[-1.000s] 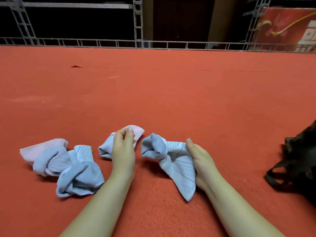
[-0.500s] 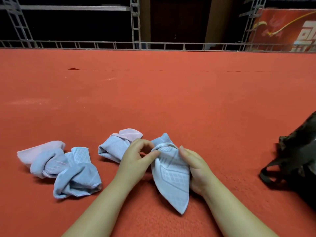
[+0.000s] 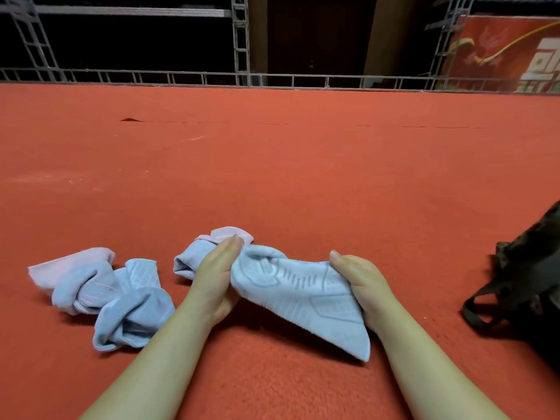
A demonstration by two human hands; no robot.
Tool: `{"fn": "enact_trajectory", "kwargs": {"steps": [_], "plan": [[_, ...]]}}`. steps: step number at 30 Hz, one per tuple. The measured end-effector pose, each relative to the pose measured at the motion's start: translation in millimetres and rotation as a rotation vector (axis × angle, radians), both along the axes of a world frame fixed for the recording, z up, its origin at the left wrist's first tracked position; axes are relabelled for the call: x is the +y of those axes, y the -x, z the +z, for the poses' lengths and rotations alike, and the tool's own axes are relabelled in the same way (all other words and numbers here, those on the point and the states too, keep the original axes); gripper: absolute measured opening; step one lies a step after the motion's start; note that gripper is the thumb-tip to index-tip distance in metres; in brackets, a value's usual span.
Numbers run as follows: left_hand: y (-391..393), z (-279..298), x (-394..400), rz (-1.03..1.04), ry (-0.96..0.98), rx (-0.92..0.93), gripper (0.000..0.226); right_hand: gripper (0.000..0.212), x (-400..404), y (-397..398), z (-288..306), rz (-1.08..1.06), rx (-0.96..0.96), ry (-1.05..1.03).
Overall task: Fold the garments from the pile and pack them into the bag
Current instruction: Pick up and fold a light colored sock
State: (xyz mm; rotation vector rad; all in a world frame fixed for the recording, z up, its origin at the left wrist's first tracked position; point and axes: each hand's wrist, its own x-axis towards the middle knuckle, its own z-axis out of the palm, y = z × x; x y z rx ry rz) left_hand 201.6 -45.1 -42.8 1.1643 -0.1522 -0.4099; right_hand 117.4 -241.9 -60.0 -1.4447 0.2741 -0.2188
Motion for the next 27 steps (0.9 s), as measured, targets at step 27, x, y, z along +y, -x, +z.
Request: {"fn": "enact_trajectory", "kwargs": {"steps": [27], "plan": [[-7.0, 3.8, 15.2, 0.246, -0.247, -0.332, 0.036, 0.033, -38.8, 24.6, 8.0, 0.55, 0.271, 0.265]]}}
